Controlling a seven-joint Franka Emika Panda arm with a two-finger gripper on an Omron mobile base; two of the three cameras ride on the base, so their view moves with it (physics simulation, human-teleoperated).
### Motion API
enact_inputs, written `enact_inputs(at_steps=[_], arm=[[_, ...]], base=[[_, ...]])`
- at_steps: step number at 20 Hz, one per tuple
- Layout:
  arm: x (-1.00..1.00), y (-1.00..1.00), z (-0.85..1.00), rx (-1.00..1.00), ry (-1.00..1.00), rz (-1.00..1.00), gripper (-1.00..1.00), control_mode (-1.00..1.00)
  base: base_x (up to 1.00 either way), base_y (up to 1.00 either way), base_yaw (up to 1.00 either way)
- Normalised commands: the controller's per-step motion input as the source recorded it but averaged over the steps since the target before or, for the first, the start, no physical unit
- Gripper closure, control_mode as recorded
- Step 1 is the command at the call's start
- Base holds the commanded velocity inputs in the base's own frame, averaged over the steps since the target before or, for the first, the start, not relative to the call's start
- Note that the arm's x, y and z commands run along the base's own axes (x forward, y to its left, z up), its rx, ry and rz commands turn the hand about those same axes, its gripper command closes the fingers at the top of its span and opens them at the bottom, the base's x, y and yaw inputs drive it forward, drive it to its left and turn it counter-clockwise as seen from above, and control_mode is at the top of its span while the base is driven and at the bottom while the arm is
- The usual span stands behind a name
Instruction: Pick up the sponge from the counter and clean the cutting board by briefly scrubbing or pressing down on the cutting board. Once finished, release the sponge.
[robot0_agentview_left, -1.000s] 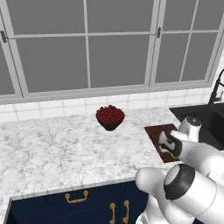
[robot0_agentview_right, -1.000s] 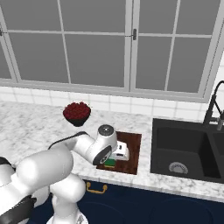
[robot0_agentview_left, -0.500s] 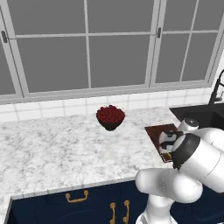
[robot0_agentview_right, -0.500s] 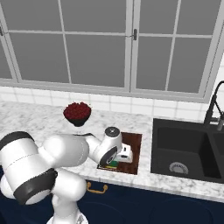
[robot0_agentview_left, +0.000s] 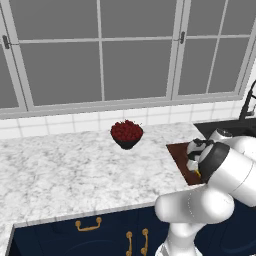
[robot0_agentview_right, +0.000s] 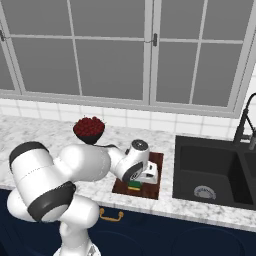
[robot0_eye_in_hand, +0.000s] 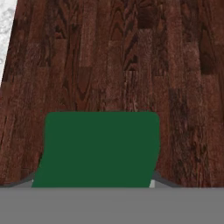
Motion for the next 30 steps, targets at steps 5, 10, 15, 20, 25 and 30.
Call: enact_inputs(at_steps=[5, 10, 15, 20, 25, 30], arm=[[-0.49, 0.00, -0.01, 0.00, -0.10, 0.00, 1.00, -1.00], [-0.02, -0.07, -0.04, 0.00, -0.07, 0.00, 1.00, -1.00], [0.41, -0.09, 0.00, 0.00, 0.00, 0.00, 1.00, -1.00], [0.00, -0.33, 0.00, 0.00, -0.07, 0.00, 1.00, -1.00], [0.05, -0.29, -0.12, 0.00, -0.09, 0.00, 1.00, -1.00], [0.18, -0.26, -0.09, 0.00, -0.07, 0.00, 1.00, -1.00]], base=[[0.00, 0.00, 0.00], [0.00, 0.00, 0.00], [0.00, 0.00, 0.00], [0.00, 0.00, 0.00], [0.00, 0.00, 0.00], [0.00, 0.00, 0.00]])
